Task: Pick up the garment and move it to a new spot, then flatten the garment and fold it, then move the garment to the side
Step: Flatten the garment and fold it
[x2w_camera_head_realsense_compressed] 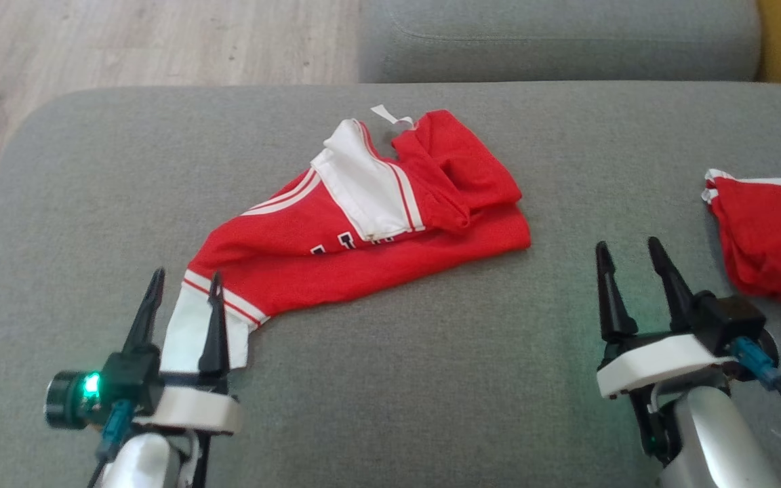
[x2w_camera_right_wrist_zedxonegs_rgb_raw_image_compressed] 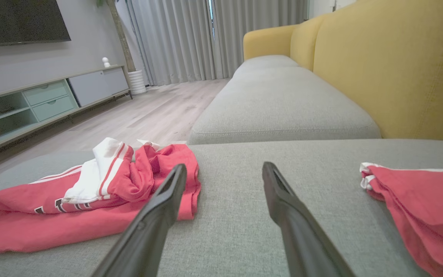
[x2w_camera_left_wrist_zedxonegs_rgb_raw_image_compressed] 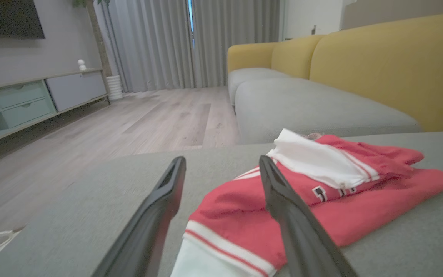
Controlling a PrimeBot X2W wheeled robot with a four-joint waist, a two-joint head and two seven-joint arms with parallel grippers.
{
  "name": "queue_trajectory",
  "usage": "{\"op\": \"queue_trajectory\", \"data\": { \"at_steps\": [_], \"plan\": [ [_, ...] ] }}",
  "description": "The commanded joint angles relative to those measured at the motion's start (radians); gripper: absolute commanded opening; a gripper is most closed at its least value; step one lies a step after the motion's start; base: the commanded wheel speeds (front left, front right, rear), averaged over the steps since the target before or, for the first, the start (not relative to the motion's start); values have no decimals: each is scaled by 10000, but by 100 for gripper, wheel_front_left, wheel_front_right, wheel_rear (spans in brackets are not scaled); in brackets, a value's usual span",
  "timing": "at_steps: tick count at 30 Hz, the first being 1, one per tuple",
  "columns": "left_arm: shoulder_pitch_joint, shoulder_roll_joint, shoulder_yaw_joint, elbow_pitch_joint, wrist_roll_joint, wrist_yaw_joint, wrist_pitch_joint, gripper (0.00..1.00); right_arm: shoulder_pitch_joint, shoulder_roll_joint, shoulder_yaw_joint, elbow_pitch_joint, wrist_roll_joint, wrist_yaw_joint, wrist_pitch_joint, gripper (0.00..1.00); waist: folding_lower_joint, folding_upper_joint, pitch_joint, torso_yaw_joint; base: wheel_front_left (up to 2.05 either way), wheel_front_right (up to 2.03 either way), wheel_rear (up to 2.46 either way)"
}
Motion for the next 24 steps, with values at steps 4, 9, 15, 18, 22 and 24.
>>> {"op": "queue_trajectory", "data": {
  "at_steps": [4,9,15,18,22,24],
  "plan": [
    [-526,-199,288,-500,-181,-106,-236,100,-406,-5,420,-334,80,65,-107,100,0,0,123,-228,0,0,0],
    [-571,-430,272,-437,-393,-318,-275,100,-491,-5,467,-500,124,65,-107,100,0,0,296,-543,0,0,0],
    [-1248,-452,277,-272,-537,-795,-281,100,-653,-5,540,-911,144,65,-107,100,0,0,708,-972,0,0,0],
    [-2030,-299,57,145,-503,-1134,-88,100,-717,-5,587,-1077,145,65,-107,100,0,0,1001,-1165,0,0,0],
    [-3591,55,-324,1000,-732,-1600,1013,100,-900,-5,683,-1234,172,65,-107,100,0,0,1467,-1494,0,0,0],
    [-4531,354,-565,1449,-991,-1742,1772,100,-1046,-5,747,-1322,205,65,-107,100,0,0,1746,-1668,0,0,0]
  ]
}}
